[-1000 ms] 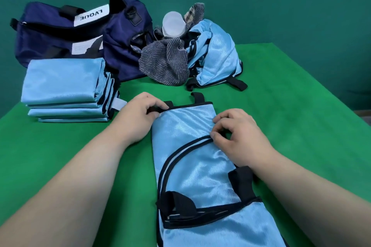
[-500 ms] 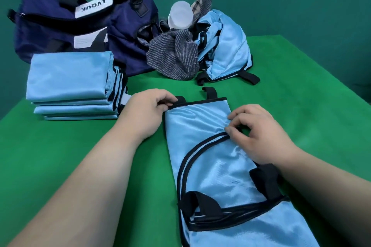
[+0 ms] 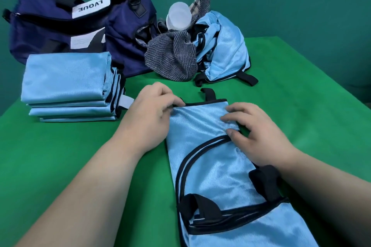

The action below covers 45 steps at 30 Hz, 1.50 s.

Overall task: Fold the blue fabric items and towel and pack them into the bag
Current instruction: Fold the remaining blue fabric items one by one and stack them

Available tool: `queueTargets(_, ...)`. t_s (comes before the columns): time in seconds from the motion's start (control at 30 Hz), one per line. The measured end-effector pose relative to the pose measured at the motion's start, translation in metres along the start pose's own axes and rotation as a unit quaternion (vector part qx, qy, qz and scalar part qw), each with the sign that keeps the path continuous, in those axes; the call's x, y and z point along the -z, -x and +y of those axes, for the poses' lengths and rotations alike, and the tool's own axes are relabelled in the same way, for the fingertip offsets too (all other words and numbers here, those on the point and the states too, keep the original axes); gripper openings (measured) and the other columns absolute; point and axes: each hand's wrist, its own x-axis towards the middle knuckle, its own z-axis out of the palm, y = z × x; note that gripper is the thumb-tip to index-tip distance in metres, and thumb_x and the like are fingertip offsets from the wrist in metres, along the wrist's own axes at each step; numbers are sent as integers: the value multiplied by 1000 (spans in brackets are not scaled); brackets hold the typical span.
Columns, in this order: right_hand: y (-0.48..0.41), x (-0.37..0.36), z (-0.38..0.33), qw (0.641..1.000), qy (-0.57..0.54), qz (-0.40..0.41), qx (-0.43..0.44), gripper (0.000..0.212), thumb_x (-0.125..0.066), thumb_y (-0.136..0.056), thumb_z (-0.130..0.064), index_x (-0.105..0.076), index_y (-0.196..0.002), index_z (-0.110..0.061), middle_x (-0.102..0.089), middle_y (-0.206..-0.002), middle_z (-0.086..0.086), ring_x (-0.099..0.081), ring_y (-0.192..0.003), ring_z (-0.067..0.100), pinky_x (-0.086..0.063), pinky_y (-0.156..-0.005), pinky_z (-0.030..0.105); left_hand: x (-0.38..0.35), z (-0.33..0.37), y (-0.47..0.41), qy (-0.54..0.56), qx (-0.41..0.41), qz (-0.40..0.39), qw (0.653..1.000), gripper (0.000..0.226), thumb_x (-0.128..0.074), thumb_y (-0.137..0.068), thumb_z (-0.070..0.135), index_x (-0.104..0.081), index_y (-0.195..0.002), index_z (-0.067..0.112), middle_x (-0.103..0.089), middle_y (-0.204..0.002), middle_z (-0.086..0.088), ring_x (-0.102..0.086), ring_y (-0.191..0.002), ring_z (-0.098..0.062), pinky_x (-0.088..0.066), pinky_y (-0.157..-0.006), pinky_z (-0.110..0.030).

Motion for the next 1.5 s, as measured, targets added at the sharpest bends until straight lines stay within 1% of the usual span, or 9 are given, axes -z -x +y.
queueTargets(0.13,-2,2,2,998,26,-48,-10,53,-34,-93,-49,-58,-137,-32,-46,-147,-19,-28,-147,9,-28,-117,48,-4,17,7,-52,-43,-150,986,27,-61,-96,32,-67,-123,35,-55,-128,18,-43,-123,-9,-35,-108,-38)
queueTargets(0.27,-5,1,0,998,34,-54,-29,49,-31,-96,-45,-60,-133,-33,-44,-147,-23,-24,-148,4,-24,-119,43,-11,11,6,-87,-14,-238,967,48,-55,-95,49,-47,-142,43,-27,-157,22,-17,-145,-4,-14,-119,-29)
queueTargets(0.43,-6,0,1,996,45,-71,-35,48,-35,-91,-35,-60,-132,-33,-41,-152,-19,-22,-149,5,-21,-121,39,-12,0,9,-31,-20,-215,976,45,-66,-88,49,-60,-133,40,-40,-150,19,-23,-140,-5,-19,-119,-36)
queueTargets(0.57,-6,3,1,997,-29,-50,-49,33,-47,-98,-26,-66,-126,-27,-49,-148,-12,-36,-143,8,-25,-120,38,-12,-3,22,39,-18,-132,990,27,-66,-92,37,-72,-117,27,-57,-132,13,-38,-132,-6,-27,-113,-23)
queueTargets(0.77,26,31,-26,949,-253,29,-187,24,-55,-100,-18,-73,-106,-32,-69,-111,-21,-57,-102,-14,-37,-88,3,7,35,90,186,113,-10,976,18,-58,-91,33,-71,-103,34,-62,-114,20,-54,-117,-1,-37,-97,-9)
queueTargets(1.0,127,51,-50,917,-349,88,-171,27,-56,-99,-10,-64,-116,-29,-70,-115,-10,-62,-111,-1,-42,-93,6,28,82,176,107,83,-60,989,54,-41,-90,66,-54,-136,41,-53,-119,26,-48,-121,-1,-34,-102,-12)
queueTargets(1.17,164,49,-59,958,-241,65,-140,29,-65,-95,-16,-59,-110,-40,-69,-102,-17,-62,-102,2,-44,-93,16,27,107,204,53,70,-79,993,62,-24,-91,75,-47,-139,45,-44,-118,30,-37,-124,4,-20,-103,-3)
queueTargets(1.33,169,50,-65,996,-40,18,-83,21,-65,-91,-32,-63,-111,-33,-62,-107,-18,-55,-105,9,-43,-95,35,19,112,208,20,70,-74,995,63,-27,-93,71,-61,-133,35,-53,-113,18,-39,-116,1,-26,-104,-12)
queueTargets(1.5,168,50,-70,997,8,-10,-77,26,-55,-84,-46,-69,-104,-36,-60,-98,-20,-53,-101,8,-40,-94,37,14,115,203,-33,79,-88,992,36,-51,-97,33,-61,-129,46,-48,-117,23,-35,-121,-4,-27,-106,-27)
